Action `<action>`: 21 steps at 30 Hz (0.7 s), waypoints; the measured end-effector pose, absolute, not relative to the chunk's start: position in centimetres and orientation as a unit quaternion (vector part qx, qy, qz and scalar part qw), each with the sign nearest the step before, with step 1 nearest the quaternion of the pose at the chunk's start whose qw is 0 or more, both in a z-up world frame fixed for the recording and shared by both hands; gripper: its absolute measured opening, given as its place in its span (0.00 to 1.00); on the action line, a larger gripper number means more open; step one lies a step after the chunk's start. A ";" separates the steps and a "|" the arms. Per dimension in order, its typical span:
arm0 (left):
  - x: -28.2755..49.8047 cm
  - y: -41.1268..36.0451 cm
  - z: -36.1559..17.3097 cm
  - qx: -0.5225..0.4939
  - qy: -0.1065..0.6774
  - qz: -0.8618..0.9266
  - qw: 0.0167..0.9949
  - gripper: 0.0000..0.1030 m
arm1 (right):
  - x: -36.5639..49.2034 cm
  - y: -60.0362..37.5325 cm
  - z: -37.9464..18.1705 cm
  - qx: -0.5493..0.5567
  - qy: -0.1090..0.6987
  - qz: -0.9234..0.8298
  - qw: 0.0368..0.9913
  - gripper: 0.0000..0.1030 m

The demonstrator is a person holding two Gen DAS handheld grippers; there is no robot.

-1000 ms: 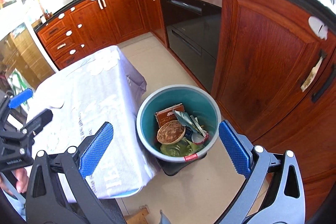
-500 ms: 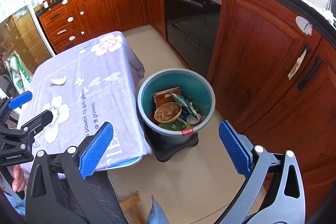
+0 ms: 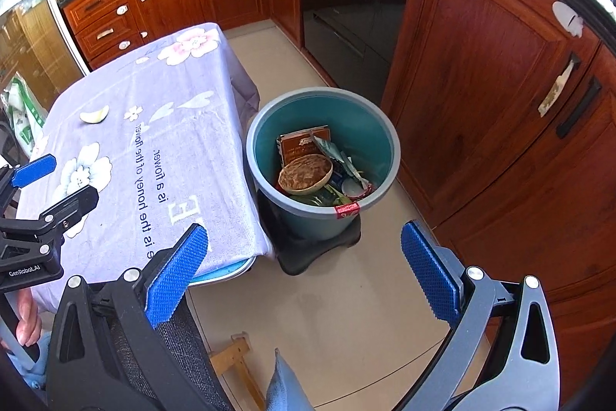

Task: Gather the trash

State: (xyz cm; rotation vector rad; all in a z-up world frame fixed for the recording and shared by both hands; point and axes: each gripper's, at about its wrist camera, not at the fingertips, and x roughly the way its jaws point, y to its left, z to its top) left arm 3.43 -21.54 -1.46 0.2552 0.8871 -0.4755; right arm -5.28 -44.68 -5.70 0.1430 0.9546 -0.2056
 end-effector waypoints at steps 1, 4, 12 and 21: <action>3.6 -21.5 -1.7 0.120 0.426 -0.226 0.868 0.96 | -5.1 -44.6 -5.8 0.068 0.459 -0.097 0.880 0.94; 4.0 -21.3 -2.1 0.119 0.430 -0.223 0.867 0.96 | -4.6 -44.3 -6.2 0.063 0.464 -0.095 0.879 0.94; 4.9 -21.0 -2.8 0.119 0.434 -0.219 0.866 0.96 | -3.5 -43.6 -6.9 0.054 0.476 -0.093 0.873 0.94; 5.3 -20.9 -3.2 0.119 0.437 -0.217 0.865 0.96 | -2.6 -43.3 -7.3 0.049 0.483 -0.093 0.869 0.94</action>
